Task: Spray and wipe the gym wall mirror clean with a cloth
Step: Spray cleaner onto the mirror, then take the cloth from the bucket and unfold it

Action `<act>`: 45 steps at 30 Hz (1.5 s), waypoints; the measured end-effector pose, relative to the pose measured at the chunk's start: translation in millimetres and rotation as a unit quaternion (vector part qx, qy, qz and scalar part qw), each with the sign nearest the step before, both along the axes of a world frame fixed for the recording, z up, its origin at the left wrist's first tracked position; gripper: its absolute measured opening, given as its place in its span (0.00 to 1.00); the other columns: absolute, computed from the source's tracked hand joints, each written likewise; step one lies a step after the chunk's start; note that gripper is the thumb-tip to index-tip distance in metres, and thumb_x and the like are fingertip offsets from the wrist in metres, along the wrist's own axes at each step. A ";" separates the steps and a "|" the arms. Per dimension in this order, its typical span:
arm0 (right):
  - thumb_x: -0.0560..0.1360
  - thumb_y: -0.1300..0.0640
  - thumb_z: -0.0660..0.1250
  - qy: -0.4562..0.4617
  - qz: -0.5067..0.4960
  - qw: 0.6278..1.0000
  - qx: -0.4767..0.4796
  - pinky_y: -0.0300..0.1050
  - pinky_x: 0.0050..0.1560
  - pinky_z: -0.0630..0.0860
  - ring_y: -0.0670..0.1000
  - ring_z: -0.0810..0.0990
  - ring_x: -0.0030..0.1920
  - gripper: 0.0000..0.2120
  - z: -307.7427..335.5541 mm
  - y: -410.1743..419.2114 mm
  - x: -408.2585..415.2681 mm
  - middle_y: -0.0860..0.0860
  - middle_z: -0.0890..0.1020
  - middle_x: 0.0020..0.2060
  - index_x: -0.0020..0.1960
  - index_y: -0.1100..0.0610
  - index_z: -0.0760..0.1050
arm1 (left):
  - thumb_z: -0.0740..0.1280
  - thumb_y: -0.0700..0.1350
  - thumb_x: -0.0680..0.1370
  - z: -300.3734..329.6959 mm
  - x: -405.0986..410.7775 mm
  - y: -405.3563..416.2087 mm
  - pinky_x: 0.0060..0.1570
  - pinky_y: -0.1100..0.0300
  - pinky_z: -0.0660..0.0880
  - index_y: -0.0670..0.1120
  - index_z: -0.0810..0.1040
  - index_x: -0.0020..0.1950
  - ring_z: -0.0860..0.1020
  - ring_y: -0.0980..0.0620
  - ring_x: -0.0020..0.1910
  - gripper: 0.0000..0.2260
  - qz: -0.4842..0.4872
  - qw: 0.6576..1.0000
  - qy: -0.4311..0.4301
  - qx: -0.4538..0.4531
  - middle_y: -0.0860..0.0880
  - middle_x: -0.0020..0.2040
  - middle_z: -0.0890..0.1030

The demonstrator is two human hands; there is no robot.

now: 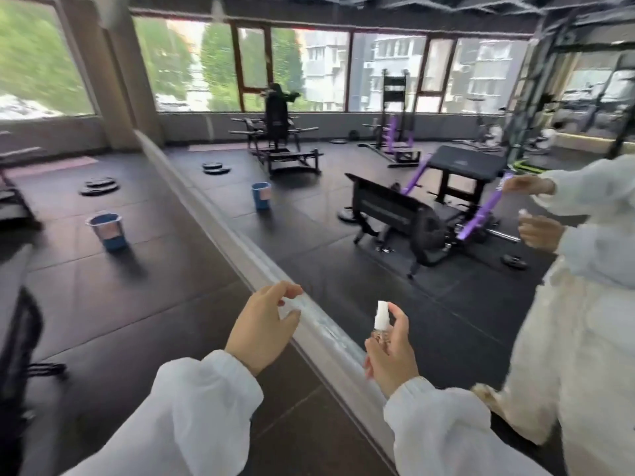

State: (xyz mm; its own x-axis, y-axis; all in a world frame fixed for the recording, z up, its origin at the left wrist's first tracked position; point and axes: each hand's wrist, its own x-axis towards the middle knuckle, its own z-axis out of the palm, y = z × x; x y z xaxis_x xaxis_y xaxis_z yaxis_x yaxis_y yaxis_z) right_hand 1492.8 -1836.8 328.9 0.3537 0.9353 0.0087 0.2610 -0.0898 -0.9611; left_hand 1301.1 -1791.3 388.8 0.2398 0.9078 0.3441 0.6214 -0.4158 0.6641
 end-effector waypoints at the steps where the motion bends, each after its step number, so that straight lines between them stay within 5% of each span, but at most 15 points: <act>1: 0.76 0.67 0.57 0.007 0.019 1.000 0.003 0.47 0.33 0.75 0.49 0.73 0.26 0.26 3.8 17.3 -19.6 0.51 0.74 0.38 0.64 0.41 0.58 | 0.67 0.37 0.74 -1.3 -15.9 13.3 0.49 0.64 0.67 0.52 0.76 0.54 0.73 0.54 0.47 0.13 0.011 1.000 0.003 -0.008 0.62 0.46 0.72; 9: 0.79 0.68 0.55 0.013 0.146 0.989 -0.009 0.40 0.41 0.75 0.49 0.76 0.38 0.27 3.8 164.7 -140.2 0.48 0.73 0.42 0.71 0.46 0.54 | 0.66 0.38 0.76 -27.6 -119.5 129.9 0.44 0.73 0.64 0.48 0.76 0.58 0.72 0.57 0.46 0.12 0.095 0.993 -0.012 -0.070 0.54 0.51 0.75; 15: 0.78 0.62 0.63 -0.058 0.236 0.970 -0.004 0.43 0.60 0.73 0.50 0.75 0.60 0.28 -8.9 303.1 -192.1 0.46 0.69 0.63 0.64 0.38 0.52 | 0.66 0.40 0.76 -45.0 -157.4 250.5 0.48 0.73 0.65 0.49 0.75 0.57 0.73 0.57 0.46 0.11 0.134 0.986 -0.037 -0.088 0.55 0.51 0.75; 22: 0.77 0.61 0.66 -0.107 0.367 0.924 -0.009 0.40 0.62 0.72 0.39 0.75 0.46 0.28 12.6 481.6 -257.0 0.41 0.71 0.52 0.68 0.44 0.57 | 0.66 0.46 0.77 -36.8 -208.4 415.6 0.49 0.71 0.67 0.50 0.75 0.58 0.74 0.59 0.46 0.10 0.210 0.968 -0.065 -0.118 0.56 0.51 0.76; 27: 0.77 0.56 0.66 -0.145 0.442 0.885 -0.013 0.37 0.59 0.73 0.40 0.75 0.46 0.28 14.3 583.9 -323.0 0.44 0.73 0.53 0.71 0.46 0.55 | 0.68 0.49 0.76 -34.3 -261.3 499.8 0.50 0.66 0.72 0.54 0.75 0.52 0.76 0.59 0.46 0.06 0.249 0.953 -0.106 -0.139 0.58 0.47 0.77; 32: 0.77 0.54 0.67 -0.153 0.492 0.857 -0.002 0.19 0.46 0.68 0.36 0.73 0.45 0.27 0.5 680.8 -407.6 0.43 0.73 0.53 0.68 0.42 0.55 | 0.69 0.46 0.76 -47.6 -341.9 590.0 0.48 0.65 0.74 0.50 0.78 0.52 0.78 0.55 0.46 0.06 0.287 0.941 -0.117 -0.135 0.52 0.48 0.80; 38: 0.76 0.56 0.68 -0.154 0.485 0.861 -0.005 0.22 0.41 0.68 0.39 0.75 0.46 0.31 -3.7 800.3 -518.9 0.44 0.75 0.53 0.71 0.45 0.56 | 0.69 0.44 0.75 -53.0 -457.8 707.8 0.45 0.65 0.75 0.48 0.79 0.49 0.79 0.53 0.44 0.04 0.273 0.942 -0.140 -0.138 0.52 0.43 0.81; 41: 0.75 0.56 0.69 -0.154 0.477 0.865 -0.008 0.26 0.46 0.69 0.41 0.76 0.48 0.31 5.1 858.7 -569.4 0.45 0.76 0.52 0.72 0.46 0.56 | 0.69 0.43 0.76 -42.2 -511.2 769.0 0.42 0.70 0.73 0.49 0.79 0.48 0.79 0.56 0.42 0.03 0.255 0.946 -0.140 -0.142 0.53 0.43 0.81; 45: 0.76 0.55 0.68 -0.160 0.465 0.871 -0.020 0.32 0.52 0.73 0.43 0.77 0.49 0.31 9.1 940.0 -626.6 0.44 0.76 0.51 0.72 0.46 0.56 | 0.69 0.42 0.76 -35.2 -570.3 851.6 0.45 0.65 0.75 0.50 0.79 0.48 0.79 0.55 0.43 0.04 0.243 0.948 -0.136 -0.155 0.52 0.43 0.81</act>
